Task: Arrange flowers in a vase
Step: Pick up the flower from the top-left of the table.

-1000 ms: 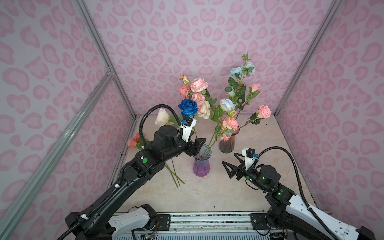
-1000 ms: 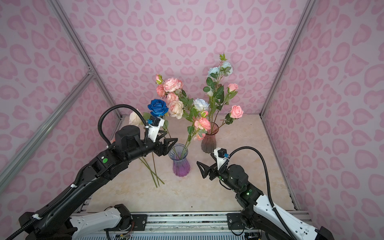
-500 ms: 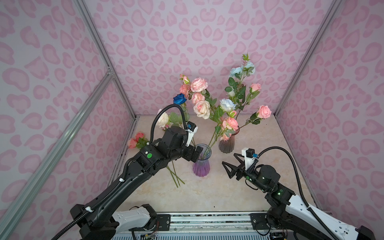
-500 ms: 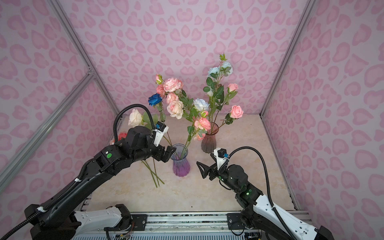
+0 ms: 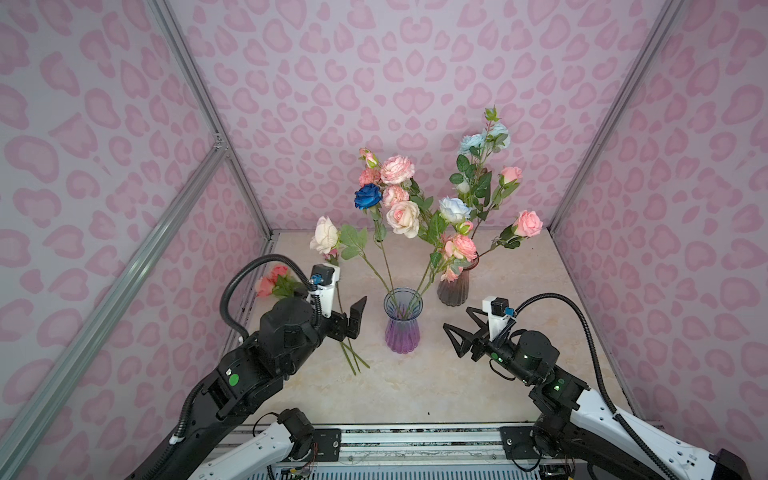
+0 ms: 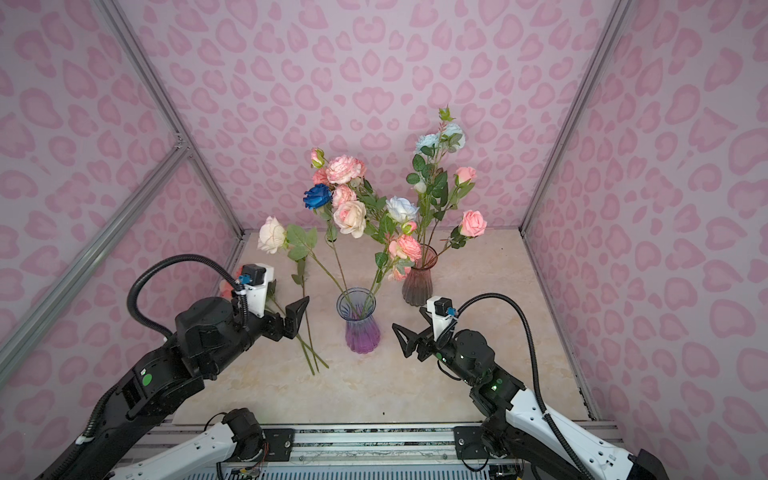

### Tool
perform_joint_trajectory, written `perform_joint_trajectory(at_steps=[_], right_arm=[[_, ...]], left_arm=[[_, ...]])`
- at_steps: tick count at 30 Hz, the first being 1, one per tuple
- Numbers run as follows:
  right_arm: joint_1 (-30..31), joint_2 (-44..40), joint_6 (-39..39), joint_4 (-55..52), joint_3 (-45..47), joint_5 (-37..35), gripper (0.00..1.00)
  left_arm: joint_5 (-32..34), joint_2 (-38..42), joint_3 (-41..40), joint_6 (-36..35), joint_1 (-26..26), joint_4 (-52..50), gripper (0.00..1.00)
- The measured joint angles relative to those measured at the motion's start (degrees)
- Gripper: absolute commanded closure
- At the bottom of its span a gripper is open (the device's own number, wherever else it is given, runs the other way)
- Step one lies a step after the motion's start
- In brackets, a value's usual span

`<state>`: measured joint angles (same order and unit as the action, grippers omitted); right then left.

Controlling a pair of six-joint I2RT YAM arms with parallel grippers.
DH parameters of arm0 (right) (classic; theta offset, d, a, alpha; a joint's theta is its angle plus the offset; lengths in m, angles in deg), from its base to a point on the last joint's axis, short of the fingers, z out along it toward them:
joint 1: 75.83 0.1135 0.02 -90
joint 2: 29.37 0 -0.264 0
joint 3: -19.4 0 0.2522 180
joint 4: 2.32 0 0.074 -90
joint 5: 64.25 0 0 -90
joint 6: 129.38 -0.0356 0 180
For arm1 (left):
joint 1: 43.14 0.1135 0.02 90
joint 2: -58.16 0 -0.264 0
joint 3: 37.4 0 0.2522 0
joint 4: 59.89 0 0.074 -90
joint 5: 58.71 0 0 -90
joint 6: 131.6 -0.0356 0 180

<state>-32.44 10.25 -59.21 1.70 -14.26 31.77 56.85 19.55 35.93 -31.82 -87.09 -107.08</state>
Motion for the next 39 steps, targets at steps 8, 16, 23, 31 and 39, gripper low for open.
perform_joint_trajectory(at_steps=[8,16,23,31,39], right_arm=[[0.1,-0.9,0.2,0.3,0.8,-0.9,0.05],[0.1,-0.2,0.6,0.2,1.0,-1.9,0.06],[0.0,-0.2,1.0,0.3,1.4,-2.2,0.06],[0.0,-0.1,1.3,1.1,2.9,-3.0,0.06],[-0.3,-0.5,1.7,1.2,2.9,-3.5,0.06]], left_arm=[[13.4,4.2,-9.7,14.5,13.3,2.0,0.56],[-8.5,-14.2,-16.4,27.9,39.9,8.1,0.35],[-19.0,-38.5,-9.8,33.8,43.6,14.3,0.35],[-19.5,-57.6,-1.6,36.8,47.8,16.9,0.44],[-21.5,-65.7,2.4,33.6,47.9,18.8,0.54]])
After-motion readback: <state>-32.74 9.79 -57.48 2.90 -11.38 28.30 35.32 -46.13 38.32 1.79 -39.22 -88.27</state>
